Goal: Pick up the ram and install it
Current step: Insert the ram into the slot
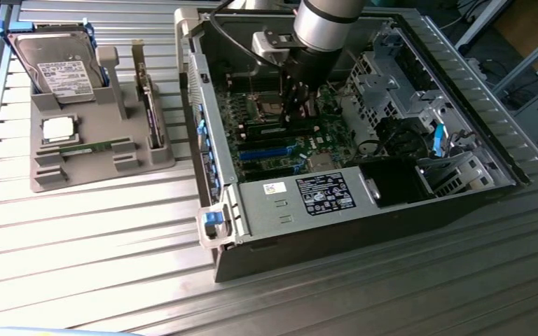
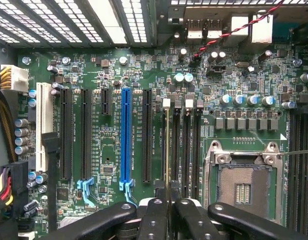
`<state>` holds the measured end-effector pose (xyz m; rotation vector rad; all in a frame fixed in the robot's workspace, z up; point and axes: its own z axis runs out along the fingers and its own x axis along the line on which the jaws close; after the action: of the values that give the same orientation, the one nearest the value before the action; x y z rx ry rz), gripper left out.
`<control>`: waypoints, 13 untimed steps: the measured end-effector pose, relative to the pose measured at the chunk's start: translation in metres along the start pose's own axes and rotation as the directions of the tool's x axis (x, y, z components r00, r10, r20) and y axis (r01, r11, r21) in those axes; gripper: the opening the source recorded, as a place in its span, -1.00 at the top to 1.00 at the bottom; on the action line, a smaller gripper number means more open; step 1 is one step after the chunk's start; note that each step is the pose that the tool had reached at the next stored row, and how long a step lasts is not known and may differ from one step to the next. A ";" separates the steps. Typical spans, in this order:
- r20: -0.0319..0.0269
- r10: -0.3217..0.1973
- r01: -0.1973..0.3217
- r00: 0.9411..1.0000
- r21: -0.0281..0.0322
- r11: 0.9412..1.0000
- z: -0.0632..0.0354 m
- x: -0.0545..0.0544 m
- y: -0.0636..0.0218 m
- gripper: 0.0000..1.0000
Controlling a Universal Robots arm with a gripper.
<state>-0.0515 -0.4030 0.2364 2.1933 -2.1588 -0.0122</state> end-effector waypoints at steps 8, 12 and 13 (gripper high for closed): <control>0.000 0.009 -0.009 1.000 0.000 1.000 0.0002 0.001 0.0000 0.75; 0.001 0.011 -0.011 1.000 -0.001 1.000 0.0006 0.001 -0.0001 0.75; 0.000 0.003 -0.003 1.000 0.000 1.000 0.0006 0.001 -0.0001 0.75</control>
<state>-0.0514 -0.4039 0.2358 2.1901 -2.1620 -0.0125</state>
